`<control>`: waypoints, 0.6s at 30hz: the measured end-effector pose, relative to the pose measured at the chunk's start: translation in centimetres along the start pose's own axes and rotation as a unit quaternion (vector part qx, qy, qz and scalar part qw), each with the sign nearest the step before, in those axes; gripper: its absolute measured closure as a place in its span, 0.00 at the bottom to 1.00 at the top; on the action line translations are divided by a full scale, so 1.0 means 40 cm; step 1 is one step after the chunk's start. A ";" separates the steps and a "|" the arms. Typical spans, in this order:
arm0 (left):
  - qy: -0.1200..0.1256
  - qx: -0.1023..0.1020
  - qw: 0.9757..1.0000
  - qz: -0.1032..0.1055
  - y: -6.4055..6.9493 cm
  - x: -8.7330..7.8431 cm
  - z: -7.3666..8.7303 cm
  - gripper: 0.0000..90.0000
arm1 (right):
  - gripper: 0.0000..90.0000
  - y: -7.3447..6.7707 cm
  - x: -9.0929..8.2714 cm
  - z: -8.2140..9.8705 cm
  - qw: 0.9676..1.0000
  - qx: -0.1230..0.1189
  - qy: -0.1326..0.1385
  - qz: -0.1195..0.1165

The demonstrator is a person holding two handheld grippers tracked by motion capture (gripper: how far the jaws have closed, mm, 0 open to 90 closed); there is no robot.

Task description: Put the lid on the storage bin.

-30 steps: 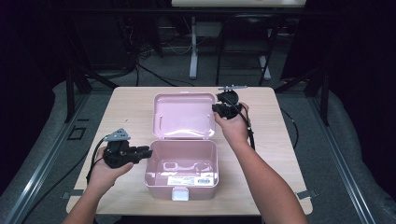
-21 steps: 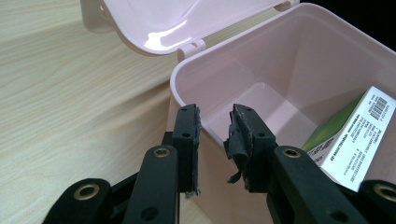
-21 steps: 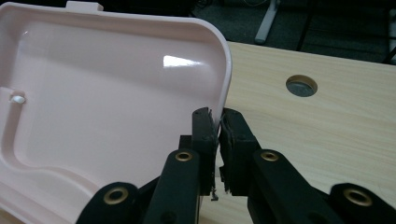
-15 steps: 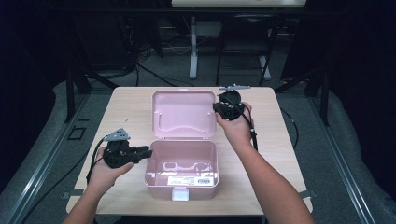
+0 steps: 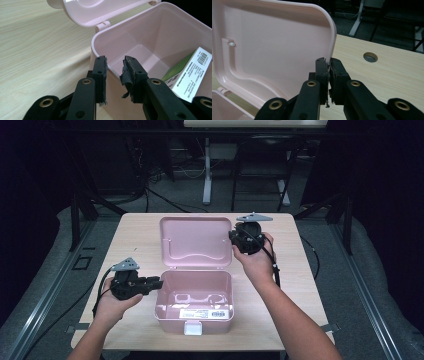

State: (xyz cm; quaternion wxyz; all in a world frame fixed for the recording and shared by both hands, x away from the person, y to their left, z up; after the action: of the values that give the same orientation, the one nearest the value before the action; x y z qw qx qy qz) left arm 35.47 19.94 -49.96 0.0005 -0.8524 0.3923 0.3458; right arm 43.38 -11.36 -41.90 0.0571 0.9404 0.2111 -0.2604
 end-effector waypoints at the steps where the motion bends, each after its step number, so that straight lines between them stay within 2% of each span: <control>1: 0.000 0.001 1.000 0.000 0.000 0.000 0.000 0.80 | 0.95 -0.002 -0.004 0.000 1.000 -0.001 0.003 0.000; 6: -0.001 0.002 1.000 -0.001 0.000 0.000 0.000 0.80 | 0.96 -0.007 -0.023 0.005 1.000 -0.006 0.011 -0.004; 10: 0.001 0.001 1.000 0.000 0.000 0.000 0.000 0.80 | 0.96 -0.008 -0.036 0.009 1.000 0.007 0.018 -0.015; 14: 0.000 0.001 1.000 0.000 0.000 0.000 0.000 0.80 | 0.96 -0.012 -0.049 0.014 1.000 0.010 0.024 -0.018; 18: 0.001 0.000 1.000 -0.001 0.001 0.000 0.000 0.80 | 0.96 -0.021 -0.063 0.020 0.999 -0.001 0.034 -0.014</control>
State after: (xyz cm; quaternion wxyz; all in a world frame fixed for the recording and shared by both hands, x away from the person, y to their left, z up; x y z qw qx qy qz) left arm 35.46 19.92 -49.97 0.0003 -0.8530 0.3916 0.3451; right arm 40.71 -11.71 -41.31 0.0470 0.9457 0.2263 -0.2287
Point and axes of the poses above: each handheld gripper's, and its own axes: x roughly forward along the jaws, z roughly out of its underside, y roughly to its right, the point moved 4 cm from there along x, roughly forward along the jaws, and after that the axes turned 4 degrees about -x, right-handed, at the moved point
